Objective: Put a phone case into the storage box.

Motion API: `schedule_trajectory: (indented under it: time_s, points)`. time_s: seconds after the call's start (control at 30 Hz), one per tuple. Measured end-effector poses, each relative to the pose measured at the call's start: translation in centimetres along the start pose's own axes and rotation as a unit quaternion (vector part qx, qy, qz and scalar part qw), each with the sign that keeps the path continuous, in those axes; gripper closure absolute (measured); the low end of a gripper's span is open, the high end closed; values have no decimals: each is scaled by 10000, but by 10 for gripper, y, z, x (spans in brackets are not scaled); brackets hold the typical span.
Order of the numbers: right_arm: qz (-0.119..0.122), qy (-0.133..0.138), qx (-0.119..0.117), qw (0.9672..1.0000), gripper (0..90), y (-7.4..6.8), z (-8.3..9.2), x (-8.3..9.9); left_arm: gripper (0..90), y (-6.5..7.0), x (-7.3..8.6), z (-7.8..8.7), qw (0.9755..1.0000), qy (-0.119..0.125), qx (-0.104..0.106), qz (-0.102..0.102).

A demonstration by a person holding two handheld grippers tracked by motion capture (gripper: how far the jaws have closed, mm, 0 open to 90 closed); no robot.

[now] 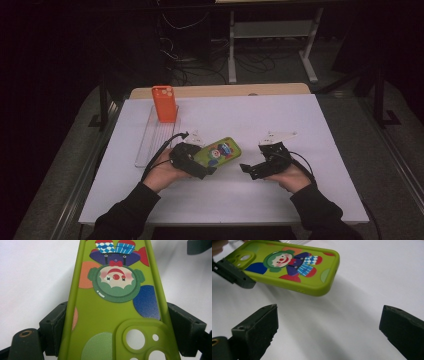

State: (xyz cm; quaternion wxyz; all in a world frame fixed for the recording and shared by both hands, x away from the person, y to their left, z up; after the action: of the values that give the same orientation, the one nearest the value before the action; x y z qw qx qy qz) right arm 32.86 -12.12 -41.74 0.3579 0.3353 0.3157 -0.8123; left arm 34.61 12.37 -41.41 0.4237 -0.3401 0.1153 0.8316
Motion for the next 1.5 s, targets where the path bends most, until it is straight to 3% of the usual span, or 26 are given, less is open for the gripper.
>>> schedule_trajectory:
  time_s: [0.07, 0.1, 0.17, 0.2, 0.37, 0.4, 0.53, 0.57, 0.6, 0.73, 0.87, 0.9, 0.93, 1.0, 1.07, 1.1, 1.13, 1.17, 1.23, 1.33, 1.47, 1.5]
  points:
    - [-140, 158, -6, 9998, 13, 1, -2, 3, 154, -1, 0, 0, 10000, 17, -41, 21]
    - [-191, 204, 25, 9996, 13, 1, -2, 5, 154, 2, -1, -1, 9997, 107, -64, 204]
    - [-221, 224, 35, 9995, 13, 2, -4, 6, 154, 1, -1, -2, 9998, 67, -83, 193]
    - [-210, 227, 39, 9995, 13, 3, -4, 7, 154, -1, 0, 0, 9999, -18, -105, 76]
    - [-141, 252, 218, 9993, 13, 4, -8, 10, 154, -1, -1, -1, 9997, -3, -140, 192]
    - [-61, 246, 281, 9993, 13, 4, -9, 11, 154, 1, -2, -2, 9993, 89, -130, 345]
    - [228, 190, 489, 9984, 13, 0, -12, 11, 154, 0, -2, -2, 9993, 94, -117, 354]
    - [269, 213, 519, 9981, 13, -2, -12, 11, 154, -2, -1, -1, 9998, -2, -113, 179]
    - [365, 193, 586, 9974, 13, -2, -13, 11, 154, -2, -1, -1, 9997, 17, -111, 207]
    - [787, 176, 820, 9934, 11, -6, -14, 11, 154, -2, -1, 0, 9997, 5, -102, 200]
    - [1204, 118, 1045, 9871, 5, -13, -16, 11, 154, -2, -1, -1, 9998, 13, -88, 197]
    - [1346, 97, 1132, 9844, 6, -15, -16, 11, 154, -2, -1, -1, 9998, -2, -96, 167]
    - [1507, 77, 1228, 9809, 5, -16, -16, 11, 154, 0, -2, -2, 9994, 93, -86, 327]
    - [1835, 61, 1403, 9729, 5, -19, -17, 10, 154, 1, -2, -2, 9994, 95, -72, 320]
    - [2112, 7, 1530, 9654, 5, -21, -18, 10, 154, 0, -2, -2, 9995, 104, -73, 273]
    - [2195, -12, 1599, 9624, 5, -23, -19, 11, 154, -2, -1, -1, 9999, 14, -75, 101]
    - [2319, -71, 1669, 9583, 5, -24, -20, 11, 154, -2, -1, -1, 9999, 28, -72, 125]
    - [2482, -121, 1730, 9531, 5, -24, -21, 11, 154, -2, -1, -1, 9999, 37, -84, 127]
    - [2868, -224, 1880, 9391, 5, -26, -21, 11, 154, -1, -1, -1, 9998, 47, -75, 161]
    - [3194, -319, 2061, 9244, 5, -29, -23, 10, 154, 0, -1, -2, 9996, 98, -71, 244]
    - [3470, -349, 2241, 9100, 5, -33, -25, 11, 155, 0, -2, -2, 9997, 89, -74, 217]
    - [3589, -375, 2301, 9038, 5, -33, -26, 11, 154, 0, -2, -2, 9997, 84, -73, 207]
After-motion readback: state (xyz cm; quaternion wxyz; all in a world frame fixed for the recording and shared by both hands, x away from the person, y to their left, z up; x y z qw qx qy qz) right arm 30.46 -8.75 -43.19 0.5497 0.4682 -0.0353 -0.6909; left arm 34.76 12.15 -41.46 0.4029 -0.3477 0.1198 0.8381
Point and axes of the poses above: each handheld gripper's, and its own axes: z roughly backward along the jaws, x roughly out of its underside, y roughly to its right, the point moved 3 cm from there along -z, roughly forward along the jaws, and after that the axes turned 13 degrees about -x, right-handed, at the moved point
